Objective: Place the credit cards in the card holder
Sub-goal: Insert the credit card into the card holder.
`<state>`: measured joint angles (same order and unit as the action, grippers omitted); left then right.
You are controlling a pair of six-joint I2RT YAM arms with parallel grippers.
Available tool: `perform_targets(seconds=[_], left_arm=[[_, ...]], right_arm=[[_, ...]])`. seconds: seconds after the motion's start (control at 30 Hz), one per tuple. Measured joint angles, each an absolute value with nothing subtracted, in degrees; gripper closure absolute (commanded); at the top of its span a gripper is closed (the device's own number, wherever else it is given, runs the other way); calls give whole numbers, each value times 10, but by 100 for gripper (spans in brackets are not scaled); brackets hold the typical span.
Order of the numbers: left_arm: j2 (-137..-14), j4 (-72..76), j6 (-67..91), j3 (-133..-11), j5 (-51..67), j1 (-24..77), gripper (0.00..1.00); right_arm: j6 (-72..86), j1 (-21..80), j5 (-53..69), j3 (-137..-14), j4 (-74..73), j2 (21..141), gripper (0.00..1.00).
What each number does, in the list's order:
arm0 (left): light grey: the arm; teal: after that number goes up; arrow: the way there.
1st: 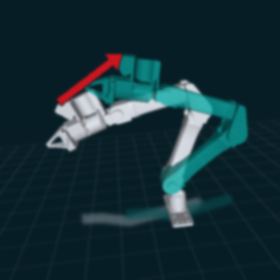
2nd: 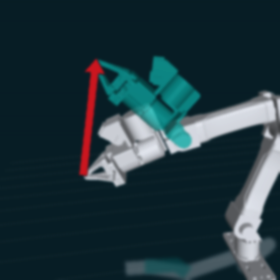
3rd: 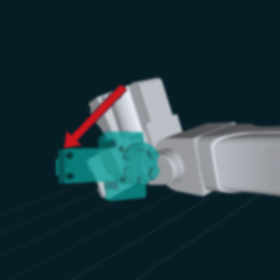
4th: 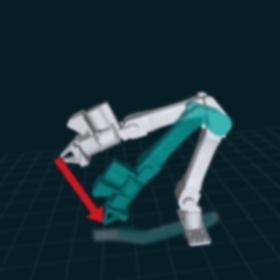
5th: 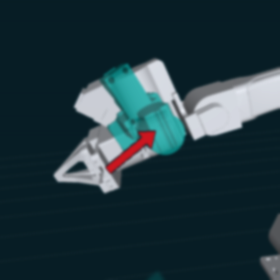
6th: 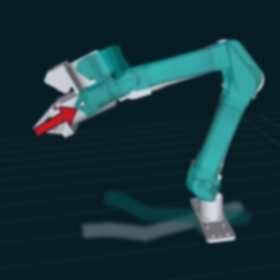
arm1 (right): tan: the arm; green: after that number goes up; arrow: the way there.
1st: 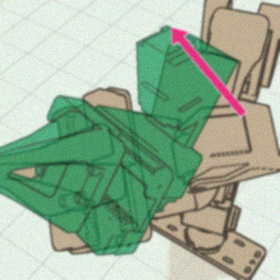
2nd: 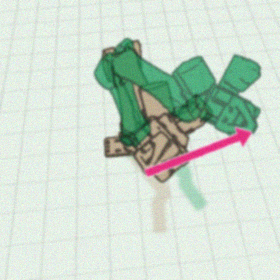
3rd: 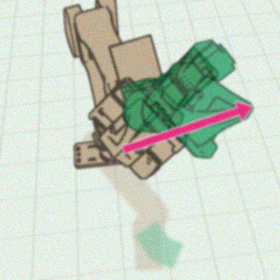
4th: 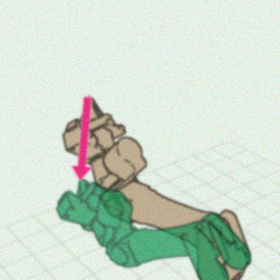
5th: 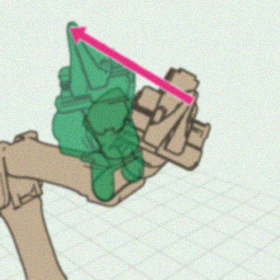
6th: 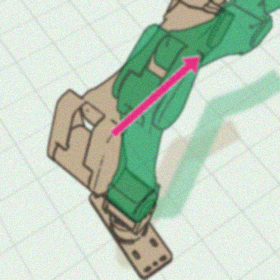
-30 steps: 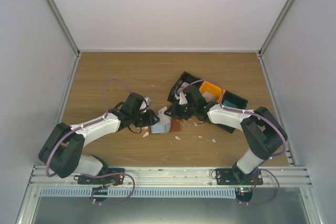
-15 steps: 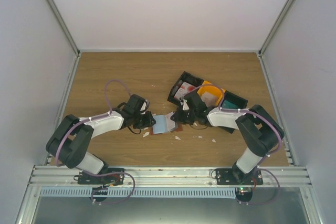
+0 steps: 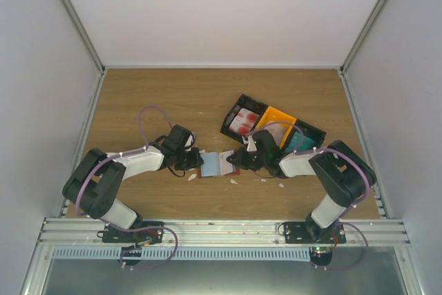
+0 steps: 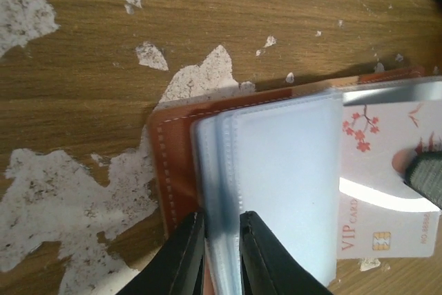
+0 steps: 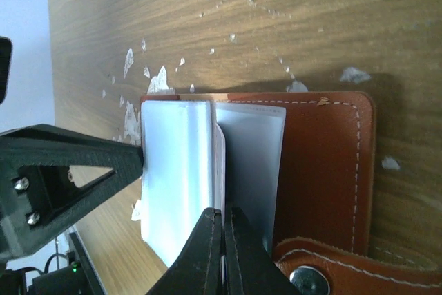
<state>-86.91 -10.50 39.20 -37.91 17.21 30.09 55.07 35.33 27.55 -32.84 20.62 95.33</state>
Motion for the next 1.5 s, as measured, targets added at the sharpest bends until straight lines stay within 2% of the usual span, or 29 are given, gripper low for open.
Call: perform_targets(seconds=[0.5,0.73,1.5], left_arm=[[-860,-112,380,-370,166,301,80],[-860,-110,379,-369,170,302,74],[-860,-98,376,-363,178,302,75]], right_arm=[[584,349,320,-296,307,949,99],[585,349,321,-298,310,973,99],[605,351,368,-322,365,1039,100]])
